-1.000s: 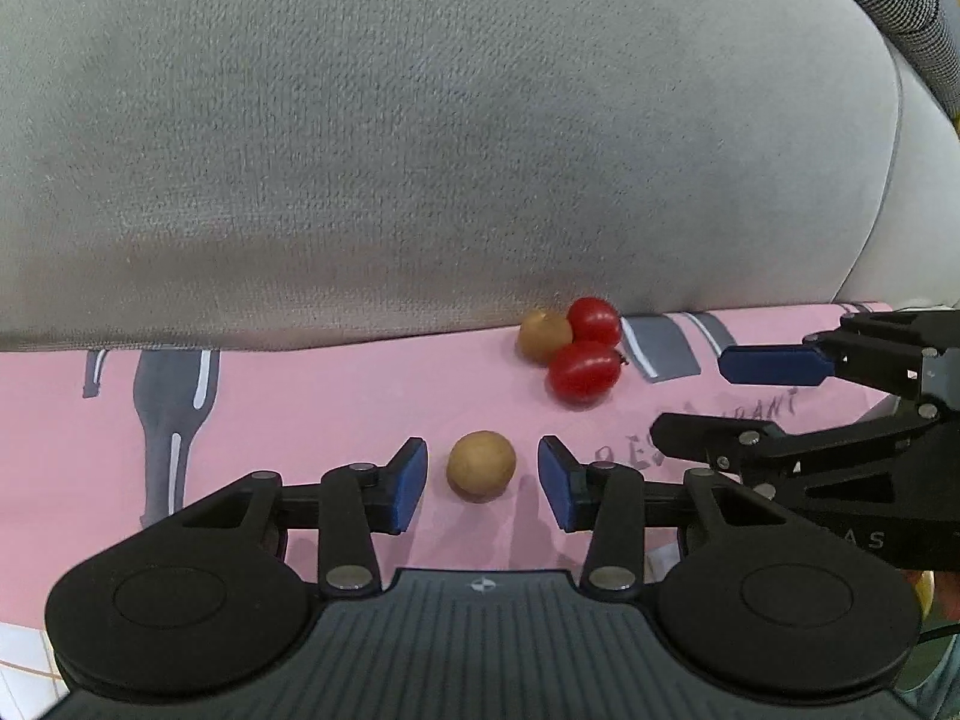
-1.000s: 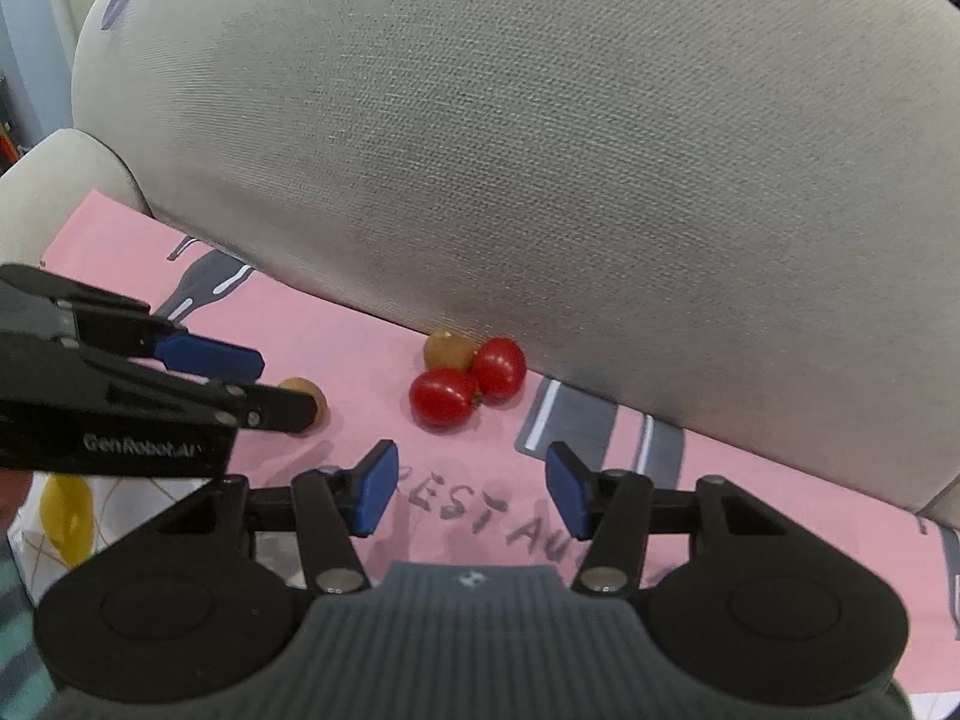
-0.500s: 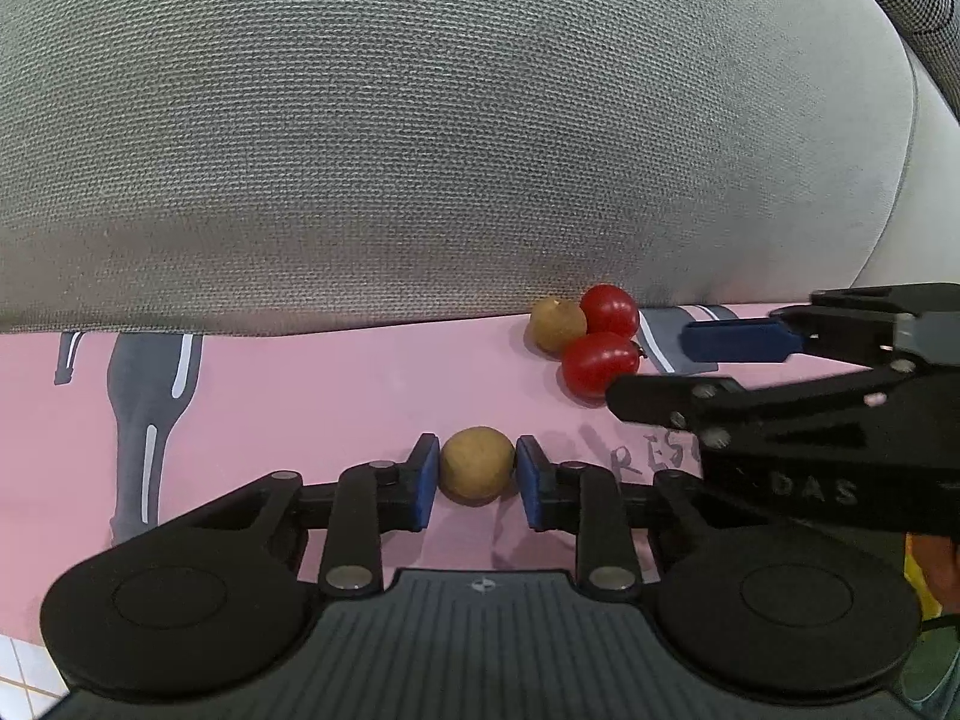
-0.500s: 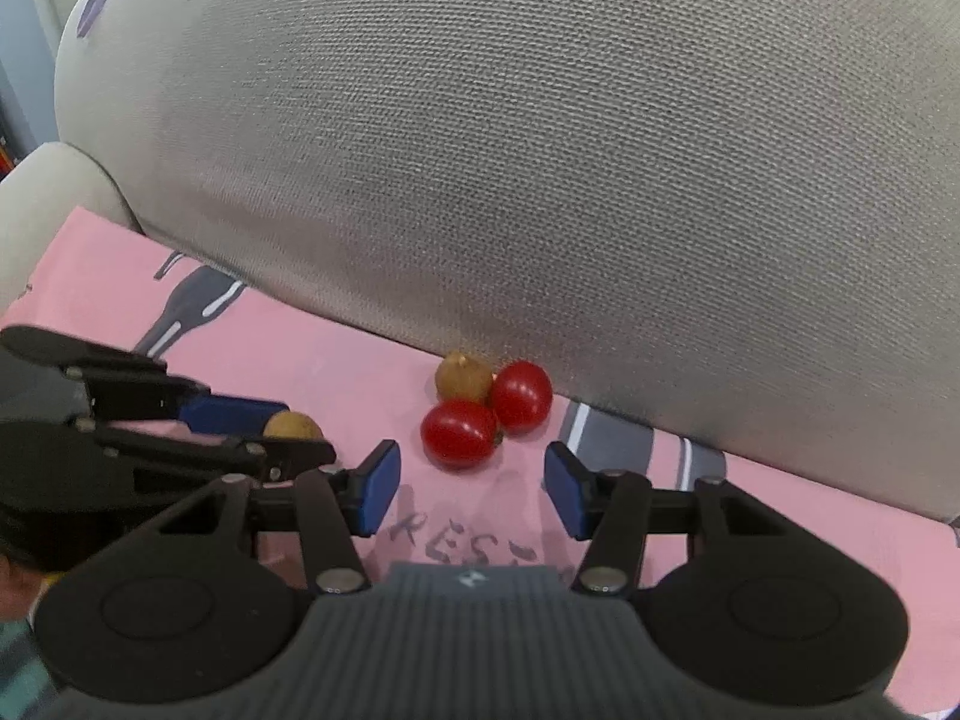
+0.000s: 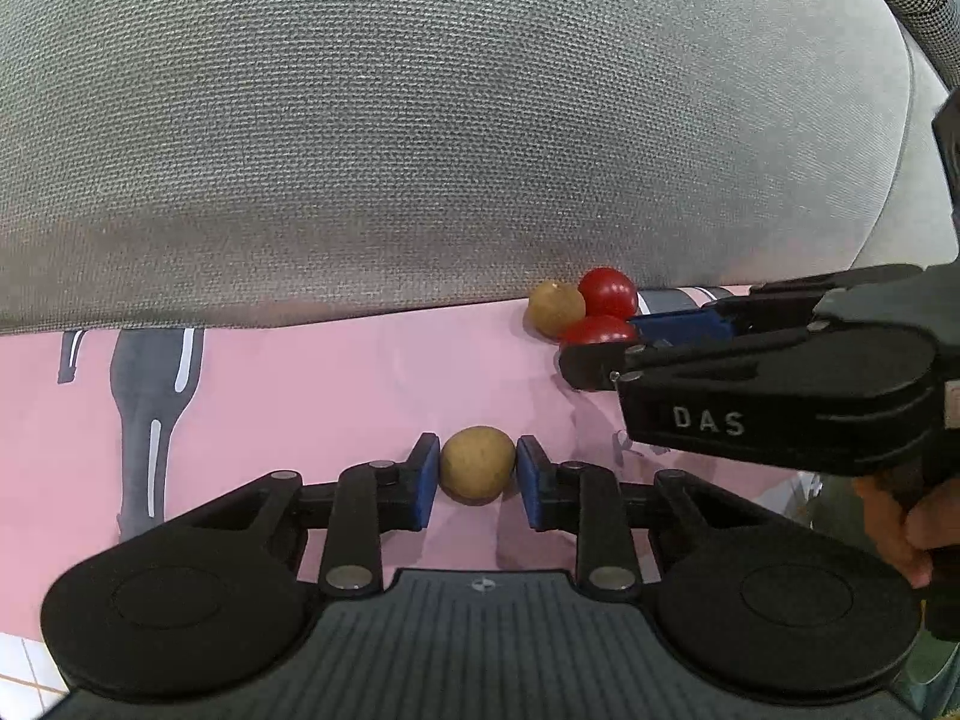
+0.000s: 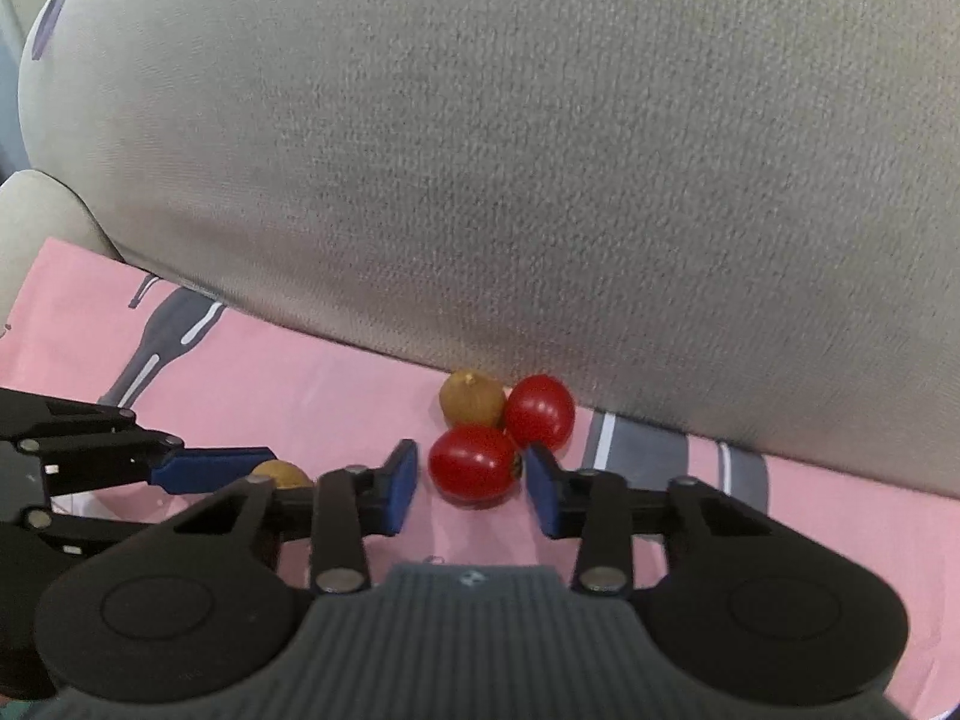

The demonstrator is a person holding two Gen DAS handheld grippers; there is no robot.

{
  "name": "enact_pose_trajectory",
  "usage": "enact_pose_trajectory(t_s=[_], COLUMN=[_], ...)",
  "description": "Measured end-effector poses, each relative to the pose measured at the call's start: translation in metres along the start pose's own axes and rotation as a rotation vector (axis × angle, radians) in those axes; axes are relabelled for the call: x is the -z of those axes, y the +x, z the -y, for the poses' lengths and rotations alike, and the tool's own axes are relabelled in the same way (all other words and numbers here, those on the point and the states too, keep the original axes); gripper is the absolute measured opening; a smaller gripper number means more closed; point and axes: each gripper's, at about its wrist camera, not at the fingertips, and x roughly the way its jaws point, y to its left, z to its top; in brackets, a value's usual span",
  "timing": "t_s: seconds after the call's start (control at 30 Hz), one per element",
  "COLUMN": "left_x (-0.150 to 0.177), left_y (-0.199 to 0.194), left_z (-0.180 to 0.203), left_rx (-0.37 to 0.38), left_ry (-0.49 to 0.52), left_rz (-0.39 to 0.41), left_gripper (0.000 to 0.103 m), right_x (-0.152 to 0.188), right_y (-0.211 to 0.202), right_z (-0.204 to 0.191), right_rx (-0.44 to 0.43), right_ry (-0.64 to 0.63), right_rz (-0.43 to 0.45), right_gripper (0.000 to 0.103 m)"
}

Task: Organize fruits
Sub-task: 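Grasp a brown nut with the left tool while the right tool grasps a cherry tomato, then carry the nut and tomato into the green colander and open both tools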

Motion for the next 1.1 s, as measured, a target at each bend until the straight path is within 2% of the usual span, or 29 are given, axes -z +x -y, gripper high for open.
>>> enact_pose_trajectory(t_s=[0.23,0.3,0.5,0.53,0.6,0.7,1.1], left_x=[-0.001,-0.002,-0.002,-0.003,-0.002,0.0,0.009], left_y=[0.004,0.005,0.008,0.008,0.008,0.005,-0.053], left_z=[0.007,0.008,0.012,0.011,0.012,0.011,0.022], left_rx=[-0.023,-0.03,-0.037,-0.033,-0.029,-0.029,0.014], left_ry=[0.045,0.048,0.057,0.052,0.058,0.045,0.0], left_rz=[-0.019,-0.027,-0.037,-0.035,-0.034,-0.026,0.03], left_gripper=[0.033,0.037,0.038,0.038,0.031,0.029,0.029], right_x=[0.002,0.003,0.009,0.012,0.017,0.024,0.047], right_y=[0.005,0.004,-0.008,-0.011,-0.018,-0.03,-0.088], right_z=[-0.002,-0.001,0.004,0.004,0.005,0.007,0.001], right_rx=[-0.003,-0.005,-0.012,-0.011,-0.016,-0.023,-0.054], right_ry=[0.013,0.016,0.017,0.019,0.025,0.045,0.037], right_rz=[0.006,0.006,0.006,0.007,0.008,0.018,0.073], right_gripper=[0.031,0.03,0.03,0.03,0.03,0.03,0.03])
